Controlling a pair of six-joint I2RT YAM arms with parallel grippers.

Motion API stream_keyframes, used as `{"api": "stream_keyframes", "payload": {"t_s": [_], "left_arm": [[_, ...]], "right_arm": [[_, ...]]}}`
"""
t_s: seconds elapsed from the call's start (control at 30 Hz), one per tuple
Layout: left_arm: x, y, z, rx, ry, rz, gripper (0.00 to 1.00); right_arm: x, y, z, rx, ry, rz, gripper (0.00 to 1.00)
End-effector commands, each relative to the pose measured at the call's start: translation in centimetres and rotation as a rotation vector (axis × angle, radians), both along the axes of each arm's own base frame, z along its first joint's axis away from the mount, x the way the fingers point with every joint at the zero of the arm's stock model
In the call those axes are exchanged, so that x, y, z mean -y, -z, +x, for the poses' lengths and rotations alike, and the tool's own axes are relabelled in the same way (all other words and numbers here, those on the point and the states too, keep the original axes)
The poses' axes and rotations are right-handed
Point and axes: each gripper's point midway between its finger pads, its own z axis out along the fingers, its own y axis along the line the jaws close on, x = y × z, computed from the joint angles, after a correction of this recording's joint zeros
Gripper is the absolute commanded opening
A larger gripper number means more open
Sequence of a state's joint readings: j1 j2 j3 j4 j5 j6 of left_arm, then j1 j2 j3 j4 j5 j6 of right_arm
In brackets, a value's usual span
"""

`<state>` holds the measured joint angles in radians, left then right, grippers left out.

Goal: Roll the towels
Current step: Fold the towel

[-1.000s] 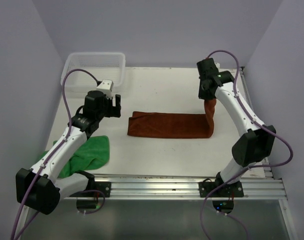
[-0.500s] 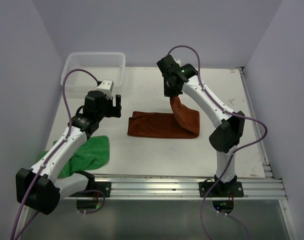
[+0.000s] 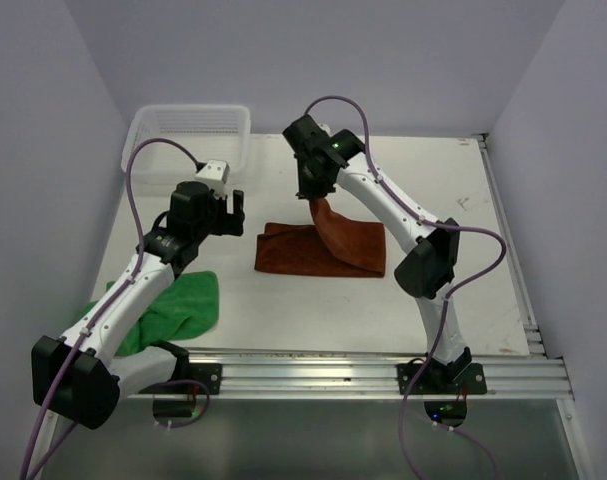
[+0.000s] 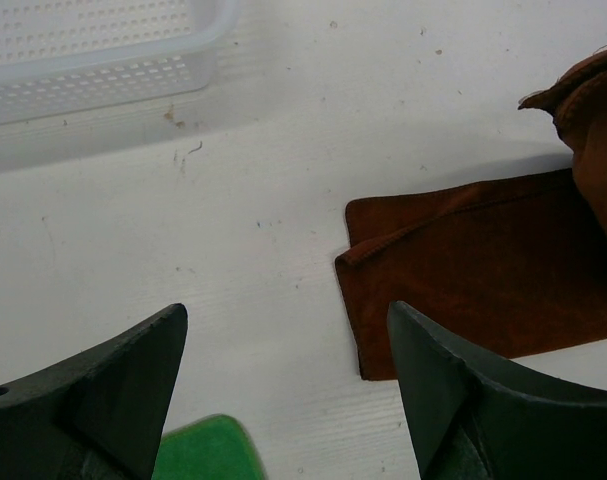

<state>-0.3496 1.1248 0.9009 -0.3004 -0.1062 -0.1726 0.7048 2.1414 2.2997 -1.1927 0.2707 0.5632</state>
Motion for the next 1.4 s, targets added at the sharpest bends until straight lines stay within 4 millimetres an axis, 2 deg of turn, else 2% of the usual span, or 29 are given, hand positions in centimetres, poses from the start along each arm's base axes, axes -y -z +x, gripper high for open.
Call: {"api": "stream_keyframes", "payload": {"t_s": [0.0, 0.2, 0.37, 0.67, 1.07, 1.33, 1.37], "left_arm": [[0.7, -1.2, 0.3, 0.044, 0.016, -0.028, 0.85], [0.7, -1.1, 0.3, 0.041, 0.019, -0.027, 0.85], [0.9, -1.2, 0.2, 0.043, 0.023, -0.027, 0.85], [1.0, -1.1, 0.2, 0.043, 0.025, -0.025, 0.86], [1.2, -1.2, 0.1, 0.043, 0.031, -0.025, 0.86], [1.2, -1.1, 0.0, 0.043, 0.029, -0.021, 0.86], [1.2, -1.2, 0.0, 0.046, 0.029, -0.021, 0.86]], "right_arm": [[-1.5, -1.7, -0.4, 0.018, -0.008, 0.060, 0.00], [-2.6, -2.2, -0.7, 0.021, -0.026, 0.099, 0.00], [-4.2, -0.3, -1.1, -0.017, -0.055, 0.120, 0.00], [-6.8, 0.4, -1.4, -0.032, -0.088, 0.171, 0.00], [-10.1, 3.6, -2.6, -0.099, -0.141, 0.205, 0.00], [-12.0, 7.3, -2.8, -0.159, -0.156, 0.235, 0.00], [-12.2, 7.9, -2.9, -0.173, -0.158, 0.239, 0.04]]}}
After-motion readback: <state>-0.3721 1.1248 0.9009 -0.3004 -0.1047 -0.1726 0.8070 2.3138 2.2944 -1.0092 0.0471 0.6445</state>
